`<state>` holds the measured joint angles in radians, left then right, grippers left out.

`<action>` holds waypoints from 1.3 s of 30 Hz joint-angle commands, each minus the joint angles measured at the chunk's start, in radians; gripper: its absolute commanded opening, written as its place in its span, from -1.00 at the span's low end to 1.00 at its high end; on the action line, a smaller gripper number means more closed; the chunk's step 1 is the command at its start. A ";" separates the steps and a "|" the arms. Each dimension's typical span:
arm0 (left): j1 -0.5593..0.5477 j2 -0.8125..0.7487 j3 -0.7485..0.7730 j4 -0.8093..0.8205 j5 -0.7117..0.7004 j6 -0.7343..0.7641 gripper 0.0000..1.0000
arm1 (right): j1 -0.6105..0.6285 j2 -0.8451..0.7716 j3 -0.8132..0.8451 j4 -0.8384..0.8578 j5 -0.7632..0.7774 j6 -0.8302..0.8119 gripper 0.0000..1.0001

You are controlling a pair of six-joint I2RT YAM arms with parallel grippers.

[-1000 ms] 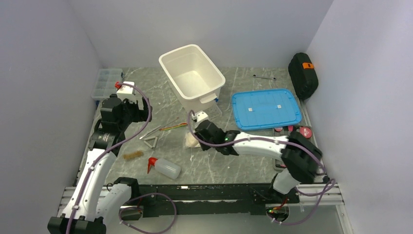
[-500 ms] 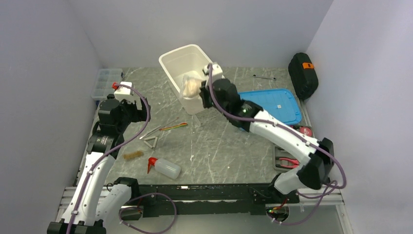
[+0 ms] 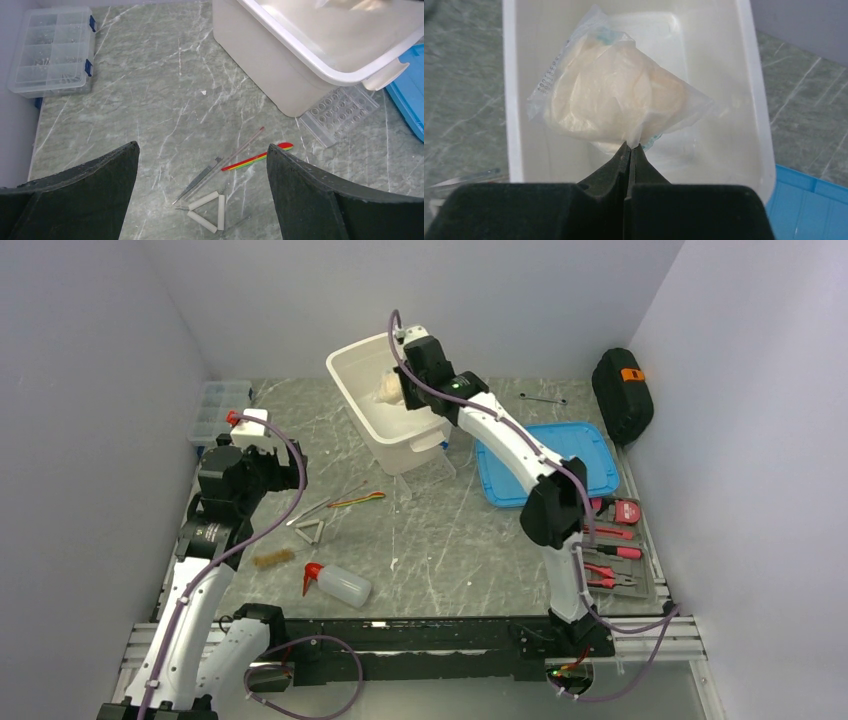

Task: Organize the chemistry lab equipment

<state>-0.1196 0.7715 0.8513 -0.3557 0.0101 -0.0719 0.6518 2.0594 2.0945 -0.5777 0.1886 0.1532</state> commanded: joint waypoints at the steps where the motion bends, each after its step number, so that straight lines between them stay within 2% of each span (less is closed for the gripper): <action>1: -0.003 -0.012 0.007 0.045 -0.007 -0.005 0.98 | -0.016 0.129 0.166 -0.137 -0.057 -0.056 -1.00; 3: -0.003 -0.013 0.007 0.045 -0.007 -0.005 0.98 | -0.019 0.175 0.219 -0.153 -0.082 -0.071 -1.00; 11: -0.003 -0.010 0.005 0.047 -0.003 -0.005 0.98 | -0.026 0.288 0.234 -0.149 -0.136 -0.109 -1.00; 20: -0.003 -0.005 0.007 0.046 -0.007 -0.003 0.98 | -0.027 0.306 0.203 -0.121 -0.128 -0.110 -0.98; 23: -0.003 -0.004 0.008 0.047 -0.007 -0.003 0.98 | -0.027 0.287 0.178 -0.100 -0.122 -0.109 -0.70; 27: -0.003 -0.001 0.005 0.049 -0.005 -0.004 0.98 | -0.029 0.280 0.178 -0.101 -0.114 -0.103 -0.10; 28: -0.003 -0.002 0.007 0.048 -0.007 -0.004 0.98 | -0.029 0.275 0.177 -0.104 -0.122 -0.103 -0.02; 33: -0.003 -0.002 0.009 0.041 -0.008 -0.004 0.98 | -0.029 0.202 0.116 -0.056 -0.136 -0.103 0.16; 39: -0.003 -0.003 0.019 0.024 -0.007 -0.003 0.98 | -0.029 0.109 0.111 -0.032 -0.162 -0.121 0.21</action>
<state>-0.1196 0.7696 0.8513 -0.3489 0.0097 -0.0719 0.6277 2.3230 2.1967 -0.6788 0.0574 0.0517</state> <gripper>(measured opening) 0.989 0.597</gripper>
